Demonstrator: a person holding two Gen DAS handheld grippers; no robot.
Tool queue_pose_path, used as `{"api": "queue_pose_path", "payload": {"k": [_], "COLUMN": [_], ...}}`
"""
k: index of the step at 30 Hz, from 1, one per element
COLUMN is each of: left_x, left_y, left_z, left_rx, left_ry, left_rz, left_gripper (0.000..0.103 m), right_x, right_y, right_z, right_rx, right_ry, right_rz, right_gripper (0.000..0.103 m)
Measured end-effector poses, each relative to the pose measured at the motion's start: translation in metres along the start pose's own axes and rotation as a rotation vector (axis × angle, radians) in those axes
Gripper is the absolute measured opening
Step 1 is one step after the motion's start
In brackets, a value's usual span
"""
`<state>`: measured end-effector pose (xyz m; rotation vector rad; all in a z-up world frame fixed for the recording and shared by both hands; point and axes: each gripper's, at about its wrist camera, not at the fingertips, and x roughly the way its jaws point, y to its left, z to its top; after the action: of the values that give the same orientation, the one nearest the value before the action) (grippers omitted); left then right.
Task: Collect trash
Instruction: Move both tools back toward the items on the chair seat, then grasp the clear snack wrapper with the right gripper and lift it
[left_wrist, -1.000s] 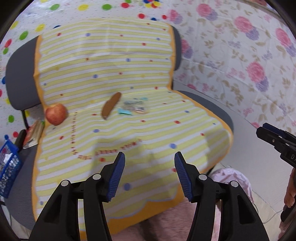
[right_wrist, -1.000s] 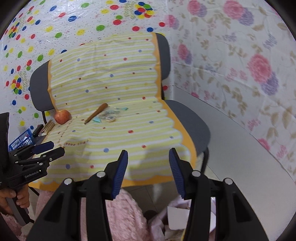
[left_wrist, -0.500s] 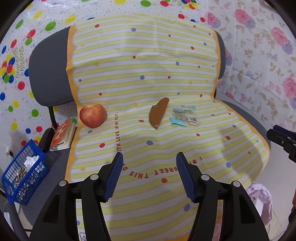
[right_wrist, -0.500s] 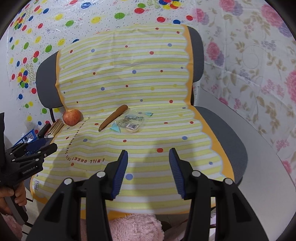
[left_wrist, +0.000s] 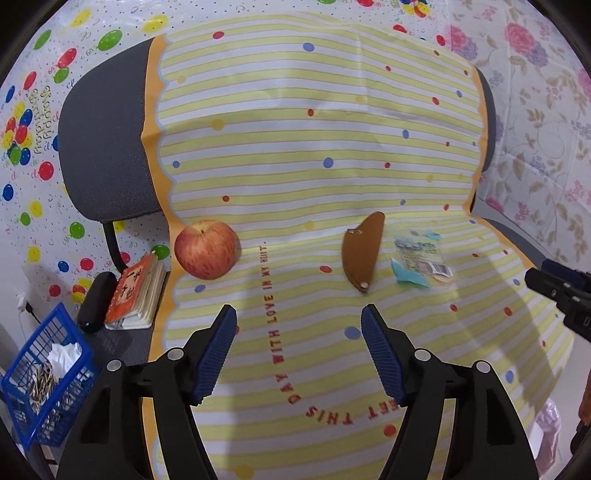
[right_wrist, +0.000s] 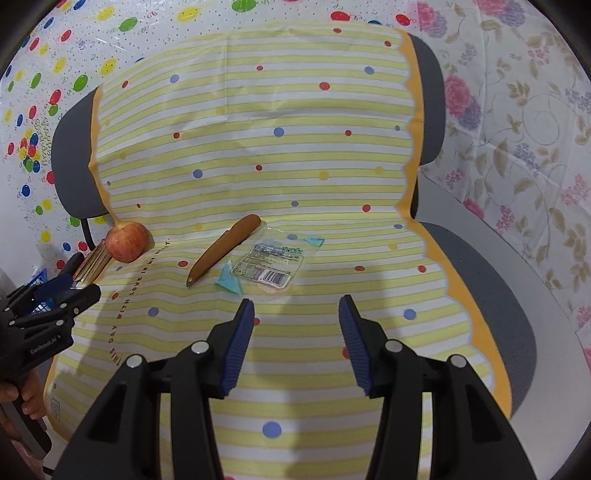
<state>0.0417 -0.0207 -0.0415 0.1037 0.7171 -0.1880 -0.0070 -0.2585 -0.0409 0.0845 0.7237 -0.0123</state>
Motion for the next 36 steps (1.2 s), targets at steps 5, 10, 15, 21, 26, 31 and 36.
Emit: {"api": "queue_pose_path", "payload": {"k": [5, 10, 15, 21, 26, 31, 36], "left_x": [0.02, 0.041, 0.059, 0.068, 0.068, 0.058, 0.048], "left_y": [0.008, 0.015, 0.02, 0.02, 0.017, 0.013, 0.006], "left_z": [0.004, 0.005, 0.009, 0.009, 0.005, 0.003, 0.008], "left_rx": [-0.005, -0.004, -0.003, -0.02, -0.028, -0.012, -0.003], "left_ry": [0.02, 0.056, 0.083, 0.098, 0.112, 0.113, 0.097], "left_rz": [0.006, 0.019, 0.013, 0.007, 0.004, 0.002, -0.005], "left_gripper": [0.07, 0.07, 0.07, 0.07, 0.07, 0.07, 0.07], "right_x": [0.043, 0.084, 0.114, 0.149, 0.151, 0.134, 0.086], "right_y": [0.01, 0.015, 0.014, 0.009, 0.017, 0.013, 0.007], "right_z": [0.002, 0.002, 0.012, 0.02, 0.019, 0.014, 0.023], "right_rx": [0.023, 0.057, 0.091, 0.169, 0.147, 0.185, 0.102], "right_ry": [0.068, 0.116, 0.116, 0.215, 0.223, 0.157, 0.005], "right_rz": [0.007, -0.006, -0.034, -0.004, -0.027, 0.065, 0.035], "right_gripper": [0.048, 0.054, 0.066, 0.073, 0.051, 0.002, 0.001]}}
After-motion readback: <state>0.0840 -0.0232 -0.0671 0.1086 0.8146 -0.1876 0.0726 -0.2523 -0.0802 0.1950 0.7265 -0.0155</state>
